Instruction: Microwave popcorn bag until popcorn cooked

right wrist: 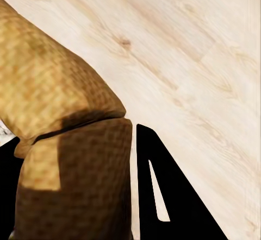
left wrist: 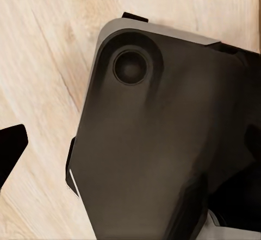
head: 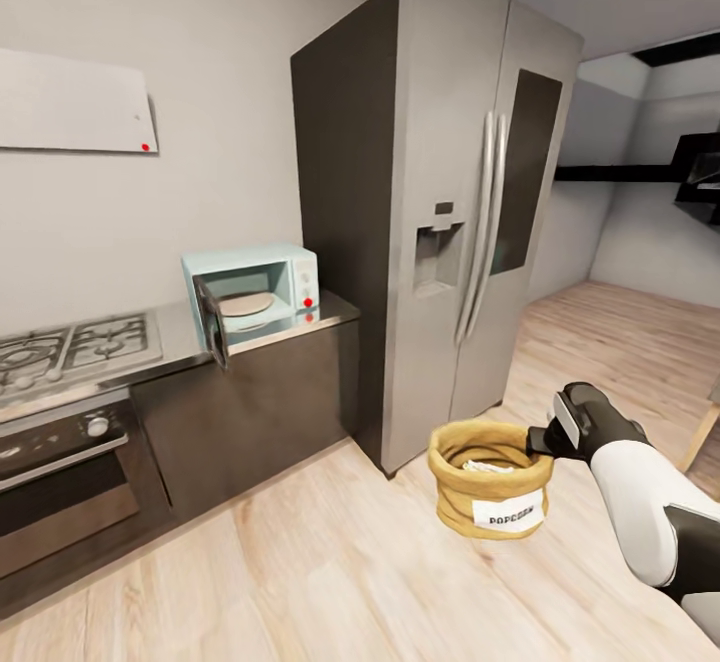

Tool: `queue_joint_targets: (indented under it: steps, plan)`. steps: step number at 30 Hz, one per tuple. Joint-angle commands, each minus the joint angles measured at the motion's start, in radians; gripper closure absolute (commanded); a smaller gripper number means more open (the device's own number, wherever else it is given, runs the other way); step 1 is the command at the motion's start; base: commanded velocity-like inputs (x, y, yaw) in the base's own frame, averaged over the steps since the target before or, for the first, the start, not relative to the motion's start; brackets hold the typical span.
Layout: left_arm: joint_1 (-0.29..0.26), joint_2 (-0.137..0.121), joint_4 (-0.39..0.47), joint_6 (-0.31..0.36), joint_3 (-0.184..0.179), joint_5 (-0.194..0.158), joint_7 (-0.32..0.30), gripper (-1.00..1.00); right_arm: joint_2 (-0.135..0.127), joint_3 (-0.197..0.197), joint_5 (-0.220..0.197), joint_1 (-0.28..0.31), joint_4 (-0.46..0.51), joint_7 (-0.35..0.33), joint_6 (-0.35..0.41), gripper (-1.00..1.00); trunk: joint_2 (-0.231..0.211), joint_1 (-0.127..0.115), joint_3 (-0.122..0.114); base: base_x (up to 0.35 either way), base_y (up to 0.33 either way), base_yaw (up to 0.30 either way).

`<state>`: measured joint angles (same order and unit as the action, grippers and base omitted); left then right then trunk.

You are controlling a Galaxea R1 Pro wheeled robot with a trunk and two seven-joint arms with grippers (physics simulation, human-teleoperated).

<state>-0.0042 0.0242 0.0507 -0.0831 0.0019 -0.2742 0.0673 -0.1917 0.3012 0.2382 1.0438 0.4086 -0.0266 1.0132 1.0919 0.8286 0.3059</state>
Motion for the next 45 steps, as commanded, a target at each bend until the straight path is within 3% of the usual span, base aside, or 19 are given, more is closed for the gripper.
queue_joint_targets:
  steps: [1,11,35,45]
  plan:
    - [0.000,0.000,0.000,-0.003,0.000,-0.003,0.003,-1.00,0.001,0.007,0.005,0.001,0.002,-0.005,0.003,1.00,0.001,0.001,0.001,0.329,0.000,0.000]
    - [0.000,0.000,0.000,-0.003,0.000,-0.003,0.003,-1.00,0.014,0.007,0.000,0.001,0.013,-0.003,0.002,1.00,0.001,0.001,0.001,0.329,-0.003,0.036]
    - [0.000,0.000,0.000,-0.016,0.001,-0.003,0.003,-1.00,0.020,0.003,0.001,0.001,0.013,-0.003,0.001,1.00,0.001,0.001,0.001,0.269,-0.168,0.267]
    - [0.000,-0.001,0.000,-0.018,0.000,-0.005,0.003,-1.00,0.020,0.003,0.001,0.001,0.013,-0.006,0.002,1.00,0.001,0.001,0.001,0.040,-0.028,0.269]
